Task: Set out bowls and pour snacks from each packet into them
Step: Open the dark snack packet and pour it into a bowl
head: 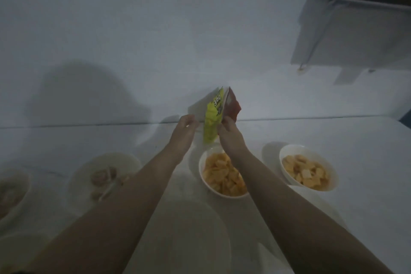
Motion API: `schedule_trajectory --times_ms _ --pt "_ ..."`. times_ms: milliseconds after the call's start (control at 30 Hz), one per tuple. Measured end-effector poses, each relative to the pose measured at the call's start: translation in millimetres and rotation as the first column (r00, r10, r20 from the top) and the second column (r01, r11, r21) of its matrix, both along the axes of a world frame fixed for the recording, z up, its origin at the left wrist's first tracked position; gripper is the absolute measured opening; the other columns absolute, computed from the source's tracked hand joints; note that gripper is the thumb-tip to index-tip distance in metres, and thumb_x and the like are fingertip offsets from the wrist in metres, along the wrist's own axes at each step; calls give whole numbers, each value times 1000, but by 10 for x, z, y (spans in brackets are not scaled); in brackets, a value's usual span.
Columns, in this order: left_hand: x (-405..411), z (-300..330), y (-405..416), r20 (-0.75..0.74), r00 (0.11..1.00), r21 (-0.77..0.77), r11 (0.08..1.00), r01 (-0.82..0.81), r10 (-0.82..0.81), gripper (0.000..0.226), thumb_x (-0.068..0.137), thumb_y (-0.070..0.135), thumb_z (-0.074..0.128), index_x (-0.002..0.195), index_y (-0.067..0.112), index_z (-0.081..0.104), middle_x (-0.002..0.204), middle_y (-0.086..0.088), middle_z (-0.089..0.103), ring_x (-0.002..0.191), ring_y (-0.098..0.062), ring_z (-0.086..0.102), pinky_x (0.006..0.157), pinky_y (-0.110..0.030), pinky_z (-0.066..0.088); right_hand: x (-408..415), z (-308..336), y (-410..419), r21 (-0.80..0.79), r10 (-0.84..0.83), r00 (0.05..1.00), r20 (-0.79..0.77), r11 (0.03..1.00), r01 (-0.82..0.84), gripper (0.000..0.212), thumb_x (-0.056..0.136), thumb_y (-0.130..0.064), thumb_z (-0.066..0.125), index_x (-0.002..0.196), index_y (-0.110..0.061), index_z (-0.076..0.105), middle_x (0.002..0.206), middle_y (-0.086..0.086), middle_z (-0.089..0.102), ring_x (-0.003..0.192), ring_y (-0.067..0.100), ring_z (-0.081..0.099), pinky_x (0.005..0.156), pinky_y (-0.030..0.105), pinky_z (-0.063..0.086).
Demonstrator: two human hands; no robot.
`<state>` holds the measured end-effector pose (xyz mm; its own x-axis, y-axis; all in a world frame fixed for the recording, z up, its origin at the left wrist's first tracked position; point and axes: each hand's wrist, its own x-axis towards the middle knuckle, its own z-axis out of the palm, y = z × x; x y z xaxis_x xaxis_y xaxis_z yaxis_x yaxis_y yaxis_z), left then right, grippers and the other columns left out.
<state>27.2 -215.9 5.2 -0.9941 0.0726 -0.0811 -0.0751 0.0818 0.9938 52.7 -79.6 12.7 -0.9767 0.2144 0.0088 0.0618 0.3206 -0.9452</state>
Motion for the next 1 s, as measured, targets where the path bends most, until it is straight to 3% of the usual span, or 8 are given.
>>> schedule_trajectory --times_ms 300,467,567,667,733,800,867,1000 --pt "-690 -286 320 157 978 88 989 122 -135 51 104 47 24 148 24 33 147 -1 43 135 -24 41 112 -42 35 -597 -275 -183 -18 -54 998 -35 998 53 66 94 -60 27 154 -39 10 158 1 29 142 24 33 117 48 28" --pt "-579 -145 301 92 985 26 989 145 -146 47 104 42 27 146 19 35 142 -6 48 128 -23 48 86 -22 43 -544 -300 -246 3 39 997 -64 999 -38 90 74 -90 27 150 -43 15 156 -3 32 144 24 31 116 53 28" --pt "-351 37 180 -26 994 29 994 107 -106 45 103 37 37 144 20 34 134 1 50 114 -12 51 65 -6 39 -318 -100 -296 -23 88 980 -176 995 -93 78 84 -77 41 148 -34 27 142 -5 50 135 19 43 111 50 37" --pt "-91 261 103 -153 984 7 996 90 -88 40 99 42 46 134 24 43 128 0 52 104 -7 55 81 -14 47 27 210 -302 -88 95 946 -310 988 -128 39 98 -50 46 136 -43 41 130 -13 57 125 13 53 107 48 44" --pt "106 397 109 -225 971 -40 996 76 -83 63 81 65 54 128 24 49 127 -4 53 111 -13 56 95 -29 49 295 423 -261 -150 56 922 -384 981 -123 27 103 -36 42 121 -55 47 119 -24 59 117 9 58 103 44 48" --pt "347 550 167 -271 961 -78 997 25 -45 80 67 78 55 124 23 46 128 -3 47 118 -12 49 92 -22 45 580 598 -182 -199 10 907 -420 975 -103 20 103 -36 40 113 -49 51 112 -19 63 110 8 62 98 44 52" --pt "616 712 268 -314 945 -39 996 80 -88 73 76 70 59 124 18 40 128 -4 47 118 -11 50 82 -13 44 871 732 -70 -271 -54 902 -429 960 -71 15 104 -38 40 107 -44 53 106 -14 67 104 10 65 94 44 54" --pt "1081 949 629 -353 915 155 953 260 -192 63 81 47 60 128 12 38 118 -4 64 106 -14 66 76 -21 55 1389 946 290 -328 -186 875 -447 944 33 18 103 -40 41 105 -35 58 107 -3 70 102 15 68 89 45 57"
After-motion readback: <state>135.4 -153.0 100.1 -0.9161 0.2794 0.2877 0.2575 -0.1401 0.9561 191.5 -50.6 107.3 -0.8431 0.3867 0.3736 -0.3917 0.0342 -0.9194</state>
